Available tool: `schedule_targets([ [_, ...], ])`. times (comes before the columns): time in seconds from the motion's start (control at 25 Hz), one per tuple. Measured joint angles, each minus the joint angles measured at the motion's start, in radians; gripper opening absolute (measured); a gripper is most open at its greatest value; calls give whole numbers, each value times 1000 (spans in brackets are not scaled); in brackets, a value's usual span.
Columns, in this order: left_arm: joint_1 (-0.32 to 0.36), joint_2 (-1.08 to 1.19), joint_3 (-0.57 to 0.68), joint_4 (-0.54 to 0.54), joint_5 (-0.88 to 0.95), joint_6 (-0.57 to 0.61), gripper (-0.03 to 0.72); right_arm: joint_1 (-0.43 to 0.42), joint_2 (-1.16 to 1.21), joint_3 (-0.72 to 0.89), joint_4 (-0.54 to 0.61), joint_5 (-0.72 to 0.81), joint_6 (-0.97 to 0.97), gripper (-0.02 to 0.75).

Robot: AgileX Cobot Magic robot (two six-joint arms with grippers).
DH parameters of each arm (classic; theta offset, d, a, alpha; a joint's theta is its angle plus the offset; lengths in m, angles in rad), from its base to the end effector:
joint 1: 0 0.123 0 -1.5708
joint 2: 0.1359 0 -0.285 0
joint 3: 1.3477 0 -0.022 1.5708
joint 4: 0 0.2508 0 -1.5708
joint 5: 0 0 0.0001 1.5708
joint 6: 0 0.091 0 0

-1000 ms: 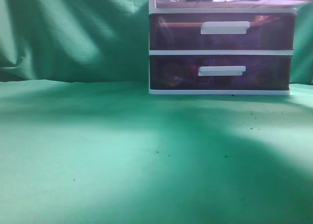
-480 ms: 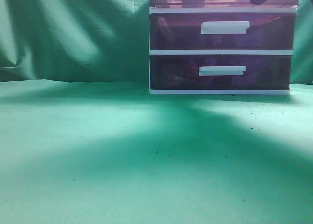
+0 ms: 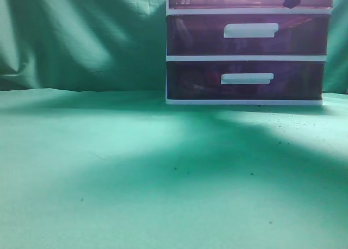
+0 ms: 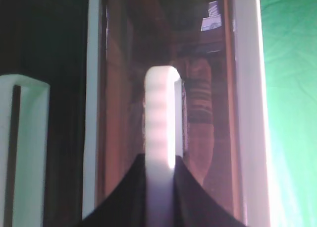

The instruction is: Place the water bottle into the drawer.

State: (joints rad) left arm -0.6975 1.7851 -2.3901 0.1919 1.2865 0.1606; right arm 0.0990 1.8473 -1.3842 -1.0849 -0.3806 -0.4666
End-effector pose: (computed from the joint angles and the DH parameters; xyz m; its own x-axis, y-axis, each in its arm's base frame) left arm 0.2798 -0.2128 0.5179 -0.3063 0.5304 -0.7905 0.5938 0.7555 0.2768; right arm 0.4349 0.0732 0.2961 0.4042 -0.9078 -0.1120 -0.2098 0.0272 -0.9774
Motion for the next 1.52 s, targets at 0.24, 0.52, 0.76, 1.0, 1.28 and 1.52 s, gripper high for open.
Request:
schedule_targets([
  [0.24, 0, 0, 0, 18, 0, 0, 0, -3, 2, -2, 0, -26, 74, 132],
  [0.52, 0, 0, 0, 116, -2, -20, 0, -12, -12, -4, -127, -99, 293, 264],
  [0.76, 0, -2, 0, 164, -2, -57, 0, -13, -81, 6, -388, -237, 575, 290],
  [1.0, 0, -16, 0, 152, -2, -79, 0, -13, -128, 7, -477, -222, 769, 320],
  [1.28, 0, -168, 5, 43, -2, -80, 0, -13, -303, 9, -684, -267, 1432, 320],
  [1.52, 0, -406, 120, -96, -2, -48, 0, -13, -482, 9, -684, -410, 1801, 60],
])
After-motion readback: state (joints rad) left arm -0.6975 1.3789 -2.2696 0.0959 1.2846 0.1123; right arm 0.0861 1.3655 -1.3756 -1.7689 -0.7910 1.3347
